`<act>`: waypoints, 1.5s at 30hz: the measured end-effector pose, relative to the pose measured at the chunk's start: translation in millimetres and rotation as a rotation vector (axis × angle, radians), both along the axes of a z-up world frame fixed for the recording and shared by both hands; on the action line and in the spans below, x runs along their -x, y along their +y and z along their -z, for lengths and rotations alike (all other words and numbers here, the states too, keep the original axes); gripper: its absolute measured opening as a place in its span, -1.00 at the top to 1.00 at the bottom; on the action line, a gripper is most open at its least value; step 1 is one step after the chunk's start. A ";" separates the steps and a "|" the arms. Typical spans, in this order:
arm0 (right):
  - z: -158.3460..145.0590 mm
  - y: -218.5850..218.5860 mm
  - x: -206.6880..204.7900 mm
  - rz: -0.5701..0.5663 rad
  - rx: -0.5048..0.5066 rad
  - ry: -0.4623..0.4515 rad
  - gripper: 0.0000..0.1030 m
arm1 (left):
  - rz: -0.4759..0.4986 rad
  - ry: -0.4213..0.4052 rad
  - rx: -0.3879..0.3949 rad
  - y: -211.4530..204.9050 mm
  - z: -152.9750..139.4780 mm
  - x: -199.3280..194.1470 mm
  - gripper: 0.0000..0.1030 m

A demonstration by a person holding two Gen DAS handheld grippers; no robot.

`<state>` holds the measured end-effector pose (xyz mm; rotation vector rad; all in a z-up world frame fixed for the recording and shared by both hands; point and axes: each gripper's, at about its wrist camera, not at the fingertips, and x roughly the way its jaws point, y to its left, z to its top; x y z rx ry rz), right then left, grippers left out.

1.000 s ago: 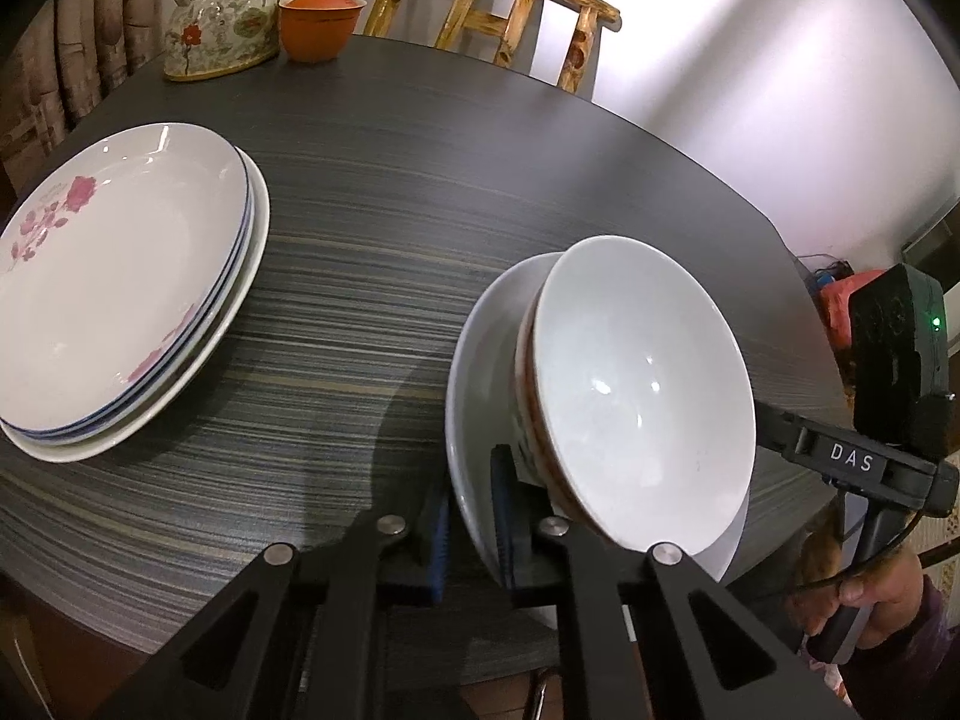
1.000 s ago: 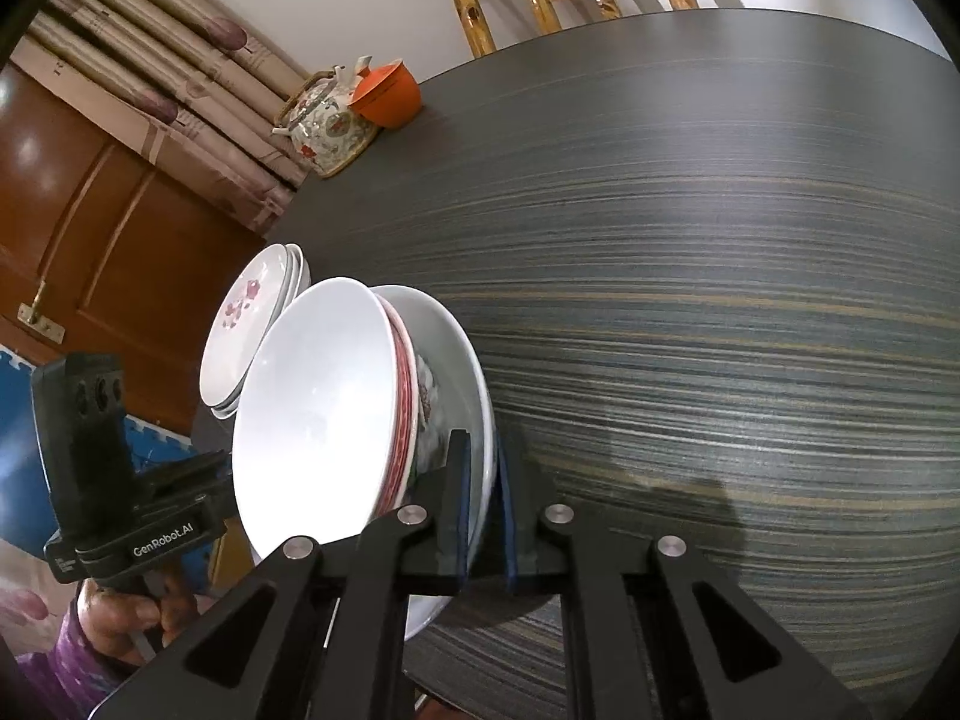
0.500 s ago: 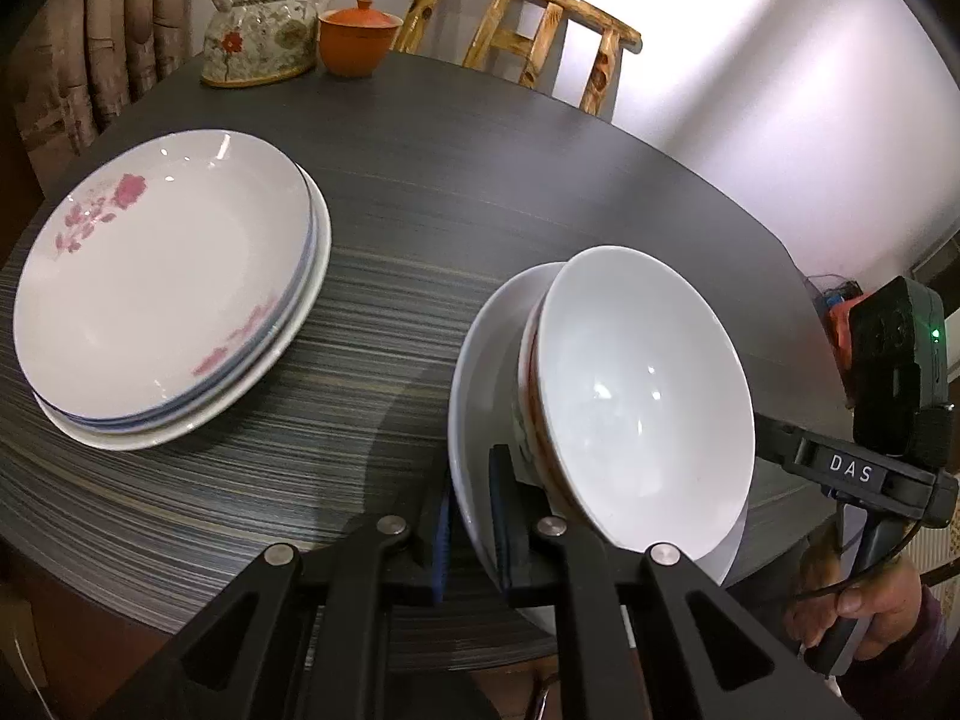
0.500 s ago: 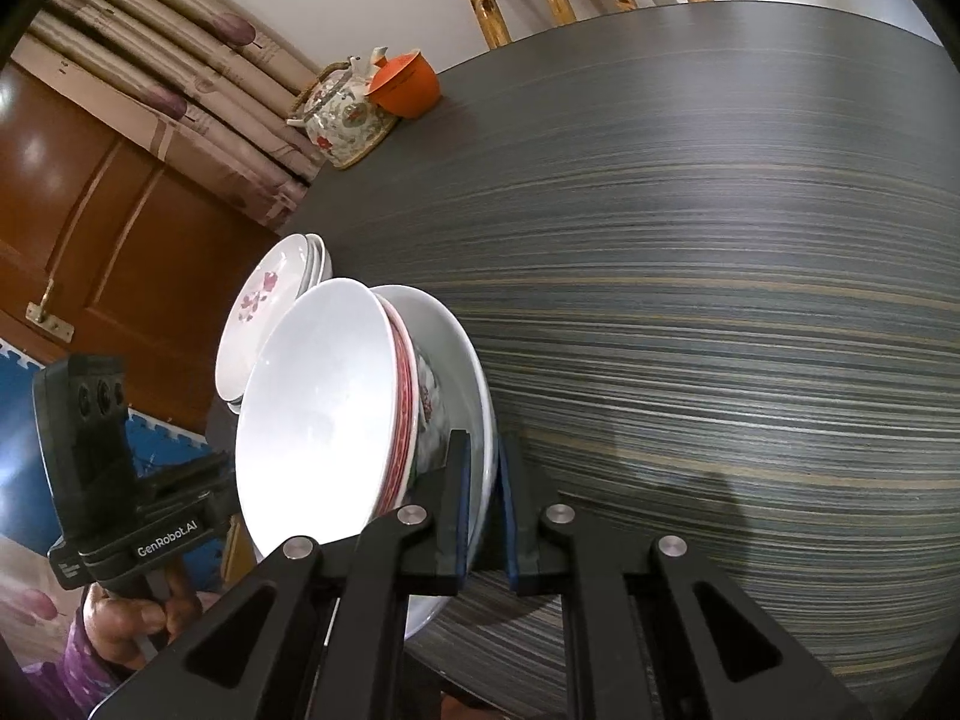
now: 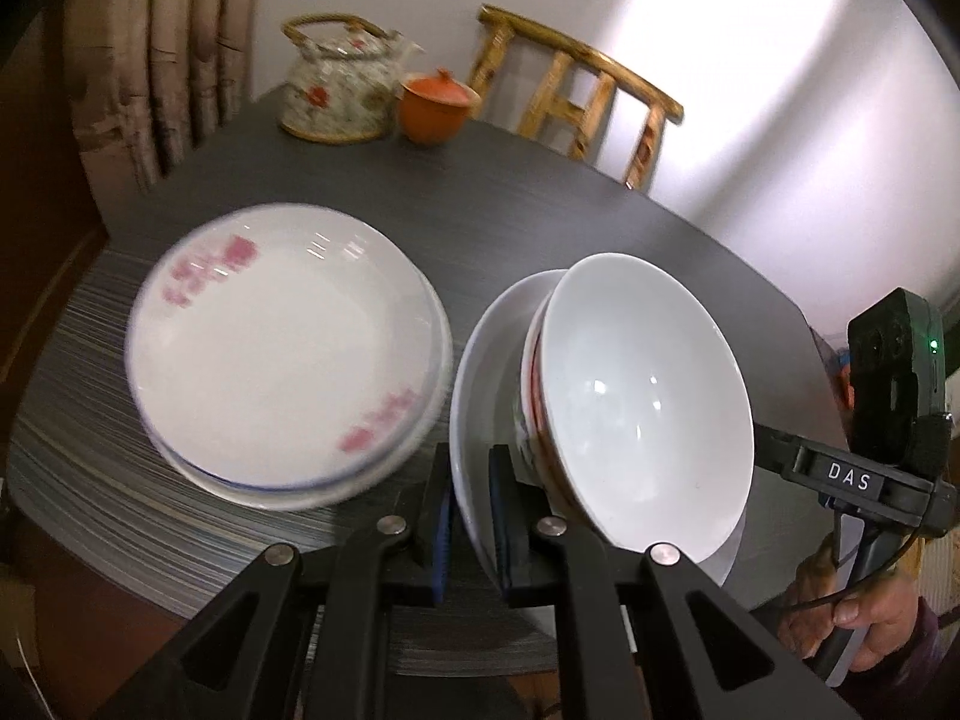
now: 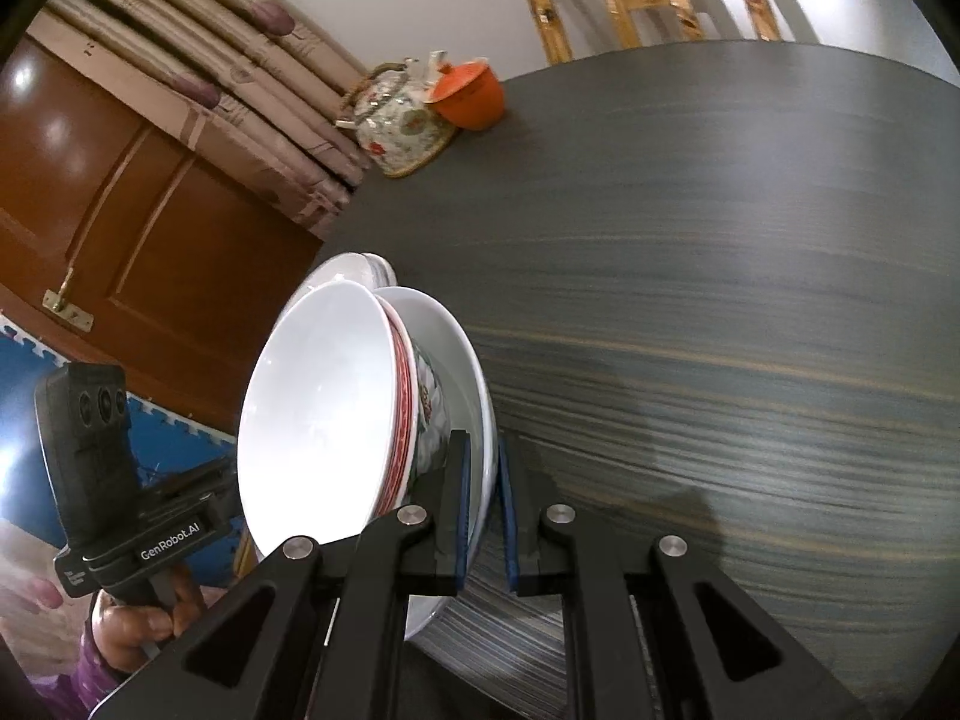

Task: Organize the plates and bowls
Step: 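Lift the bowl stack with both tools and carry it over the plate stack, then lower the bowl stack with both tools onto the pink-flowered plates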

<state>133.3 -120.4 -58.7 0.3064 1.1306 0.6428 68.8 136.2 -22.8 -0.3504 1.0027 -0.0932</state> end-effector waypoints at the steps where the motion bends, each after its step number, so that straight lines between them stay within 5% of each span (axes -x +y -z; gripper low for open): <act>1: -3.4 5.6 -3.1 -0.008 -0.001 -0.004 0.79 | -0.010 -0.004 -0.001 6.5 -3.0 0.0 0.82; 9: -27.0 72.7 -25.4 -0.098 -0.007 -0.042 0.77 | -0.117 -0.025 -0.012 64.3 -16.4 -2.8 0.82; 20: -14.0 143.0 -53.9 -0.169 -0.005 -0.015 0.77 | -0.194 -0.022 -0.025 120.6 -5.3 -7.4 0.82; 45: 16.7 157.4 -70.0 -0.172 0.007 0.031 0.77 | -0.178 0.002 -0.091 123.2 19.3 -19.0 0.82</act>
